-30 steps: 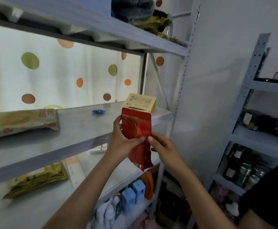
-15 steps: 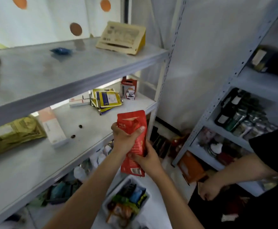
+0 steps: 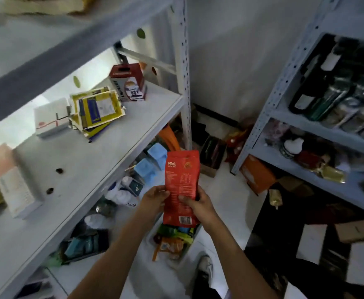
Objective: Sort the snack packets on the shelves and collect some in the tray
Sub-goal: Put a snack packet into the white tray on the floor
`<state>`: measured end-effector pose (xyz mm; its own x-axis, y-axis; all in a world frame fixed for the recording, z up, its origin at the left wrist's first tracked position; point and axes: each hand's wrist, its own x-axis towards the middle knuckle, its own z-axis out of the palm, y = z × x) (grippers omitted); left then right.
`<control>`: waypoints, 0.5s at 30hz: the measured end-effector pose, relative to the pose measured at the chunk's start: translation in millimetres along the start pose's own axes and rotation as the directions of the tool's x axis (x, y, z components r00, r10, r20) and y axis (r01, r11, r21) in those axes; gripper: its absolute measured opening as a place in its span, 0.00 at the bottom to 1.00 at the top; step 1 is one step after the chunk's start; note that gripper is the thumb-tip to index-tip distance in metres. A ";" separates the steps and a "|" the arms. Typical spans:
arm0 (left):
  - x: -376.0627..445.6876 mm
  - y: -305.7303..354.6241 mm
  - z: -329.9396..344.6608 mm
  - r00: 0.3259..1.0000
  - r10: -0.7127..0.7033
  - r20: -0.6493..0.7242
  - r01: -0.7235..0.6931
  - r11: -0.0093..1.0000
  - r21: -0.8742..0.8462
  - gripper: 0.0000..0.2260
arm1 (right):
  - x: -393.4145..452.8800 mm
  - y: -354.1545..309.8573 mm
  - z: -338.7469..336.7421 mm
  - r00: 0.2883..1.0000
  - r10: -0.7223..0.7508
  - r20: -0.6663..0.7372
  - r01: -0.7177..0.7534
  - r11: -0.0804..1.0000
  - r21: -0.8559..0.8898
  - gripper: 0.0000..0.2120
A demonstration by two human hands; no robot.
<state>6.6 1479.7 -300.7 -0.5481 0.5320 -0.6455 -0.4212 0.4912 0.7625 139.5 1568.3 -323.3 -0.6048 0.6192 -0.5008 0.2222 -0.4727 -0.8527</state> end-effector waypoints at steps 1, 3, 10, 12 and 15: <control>6.1 -4.8 5.0 1.000 -0.007 0.000 0.007 1.000 0.011 0.11 | 8.2 5.7 -3.6 1.000 0.020 -0.015 -0.019 1.000 0.017 0.21; 21.7 -19.4 14.0 1.000 -0.020 0.000 0.020 0.998 0.058 0.10 | 21.6 20.9 -11.3 0.996 0.076 -0.044 -0.073 0.996 0.049 0.19; 103.1 -118.1 44.5 0.995 -0.096 0.011 0.092 0.972 0.215 0.08 | 69.3 131.2 -42.0 0.941 0.223 -0.254 -0.223 0.974 0.030 0.25; 132.2 -156.9 48.1 0.991 -0.119 0.062 0.098 0.958 0.270 0.09 | 83.8 171.5 -50.7 0.903 0.284 -0.323 -0.281 0.958 0.057 0.25; 183.7 -229.0 46.1 0.971 -0.157 0.180 0.062 0.894 0.444 0.12 | 112.2 246.5 -59.3 0.841 0.356 -0.408 -0.361 0.930 0.069 0.25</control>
<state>35.7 1496.6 -595.9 -0.3361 0.5634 -0.7547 -0.0896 0.7786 0.6211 171.8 1558.4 -598.5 -0.1175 0.6076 -0.7855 0.3718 -0.7065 -0.6022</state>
